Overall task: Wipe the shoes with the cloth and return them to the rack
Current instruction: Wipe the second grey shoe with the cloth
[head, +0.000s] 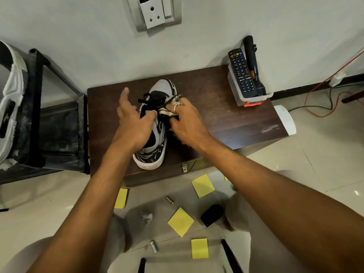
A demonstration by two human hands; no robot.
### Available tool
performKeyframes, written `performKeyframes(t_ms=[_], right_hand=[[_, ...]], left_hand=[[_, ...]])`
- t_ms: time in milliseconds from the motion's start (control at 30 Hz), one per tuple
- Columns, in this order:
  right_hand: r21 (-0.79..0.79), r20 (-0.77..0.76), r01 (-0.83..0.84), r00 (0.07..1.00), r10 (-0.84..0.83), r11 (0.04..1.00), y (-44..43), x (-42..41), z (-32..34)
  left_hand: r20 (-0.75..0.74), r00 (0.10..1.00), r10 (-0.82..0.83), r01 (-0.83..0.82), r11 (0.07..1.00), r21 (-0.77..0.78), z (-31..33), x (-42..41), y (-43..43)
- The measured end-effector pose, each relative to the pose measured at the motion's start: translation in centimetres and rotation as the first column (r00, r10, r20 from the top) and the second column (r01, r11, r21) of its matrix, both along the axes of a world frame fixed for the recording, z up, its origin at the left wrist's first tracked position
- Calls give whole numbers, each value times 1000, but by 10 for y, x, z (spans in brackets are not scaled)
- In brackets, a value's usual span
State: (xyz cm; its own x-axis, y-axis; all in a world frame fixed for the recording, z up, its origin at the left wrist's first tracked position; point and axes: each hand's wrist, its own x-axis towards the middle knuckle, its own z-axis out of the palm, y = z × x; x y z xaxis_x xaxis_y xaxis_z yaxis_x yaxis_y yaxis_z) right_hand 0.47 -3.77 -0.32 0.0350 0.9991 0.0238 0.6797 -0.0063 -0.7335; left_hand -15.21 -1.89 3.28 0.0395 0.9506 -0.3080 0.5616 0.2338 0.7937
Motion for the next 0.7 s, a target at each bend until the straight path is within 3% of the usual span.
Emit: performKeyframes(t_ms=[133, 200, 300, 500, 567, 700], right_hand=[[46, 54, -18, 998, 16, 999, 7, -3, 1], [28, 17, -49, 999, 48, 998, 5, -4, 3], [-24, -98, -125, 988, 123, 992, -5, -6, 10], [16, -254, -244, 937, 240, 970, -29, 0, 4], [77, -201, -255, 943, 265, 964, -30, 0, -3], [195, 194, -286, 949, 249, 938, -18, -3, -11]], left_hand=[[-120, 975, -185, 200, 971, 130, 1, -1, 0], [-81, 967, -242, 253, 946, 200, -4, -4, 3], [47, 985, -166, 154, 970, 188, -8, -5, 5], [103, 993, -56, 42, 990, 132, -11, -5, 8], [155, 987, -39, 25, 995, 97, -14, -7, 10], [220, 975, -23, 13, 999, 48, -15, -8, 13]])
